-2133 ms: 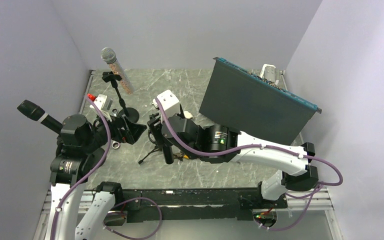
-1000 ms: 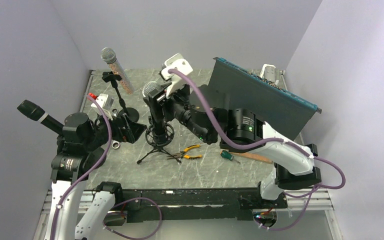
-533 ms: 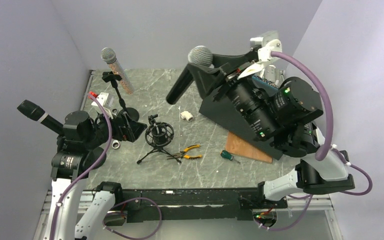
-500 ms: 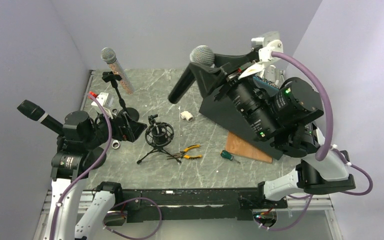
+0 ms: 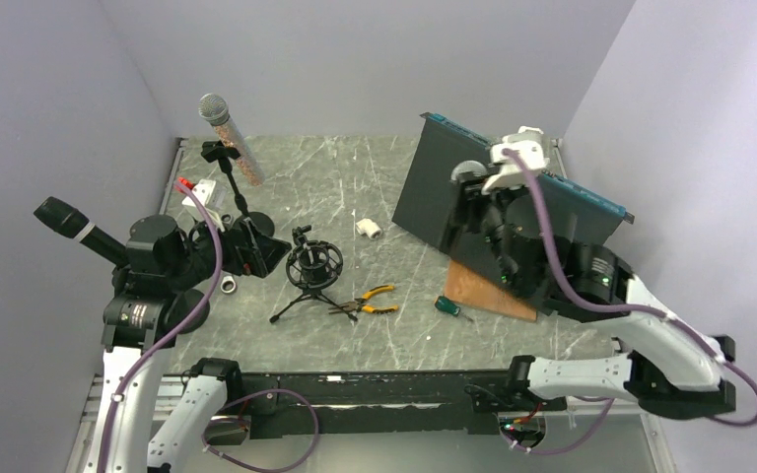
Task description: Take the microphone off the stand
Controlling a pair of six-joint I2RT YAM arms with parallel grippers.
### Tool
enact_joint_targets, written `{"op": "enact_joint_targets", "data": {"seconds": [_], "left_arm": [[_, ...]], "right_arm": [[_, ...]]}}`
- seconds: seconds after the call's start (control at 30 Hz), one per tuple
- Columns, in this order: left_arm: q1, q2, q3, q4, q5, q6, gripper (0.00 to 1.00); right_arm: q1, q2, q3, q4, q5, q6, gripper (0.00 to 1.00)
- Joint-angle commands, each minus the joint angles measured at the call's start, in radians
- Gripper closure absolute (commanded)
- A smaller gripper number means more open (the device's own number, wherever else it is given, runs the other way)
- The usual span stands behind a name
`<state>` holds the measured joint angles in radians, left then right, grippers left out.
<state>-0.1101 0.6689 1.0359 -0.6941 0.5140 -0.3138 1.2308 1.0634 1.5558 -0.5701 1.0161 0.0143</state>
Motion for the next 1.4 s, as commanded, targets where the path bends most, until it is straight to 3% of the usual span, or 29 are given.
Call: {"op": "enact_joint_targets", "data": {"seconds": [0.0, 0.17, 0.5, 1.03, 1.37], "left_arm": [[-0.008, -0.002, -0.01, 0.056, 0.019, -0.022, 0.01], [-0.011, -0.005, -0.014, 0.053, 0.02, -0.021, 0.0], [-0.013, -0.023, -0.004, 0.015, 0.002, -0.003, 0.01], [-0.014, -0.039, -0.011, -0.001, 0.007, -0.012, 0.01], [-0.017, -0.058, -0.061, 0.025, 0.024, -0.041, 0.01]], "right_arm": [[-0.182, -0.063, -0.048, -0.285, -0.246, 0.3, 1.0], [-0.378, 0.025, -0.147, -0.4, -0.541, 0.359, 1.0], [-0.542, 0.23, -0.212, -0.399, -0.958, 0.354, 1.0], [-0.631, 0.532, -0.204, -0.249, -1.007, 0.362, 1.0], [-0.638, 0.714, -0.179, -0.143, -0.962, 0.365, 0.96]]}}
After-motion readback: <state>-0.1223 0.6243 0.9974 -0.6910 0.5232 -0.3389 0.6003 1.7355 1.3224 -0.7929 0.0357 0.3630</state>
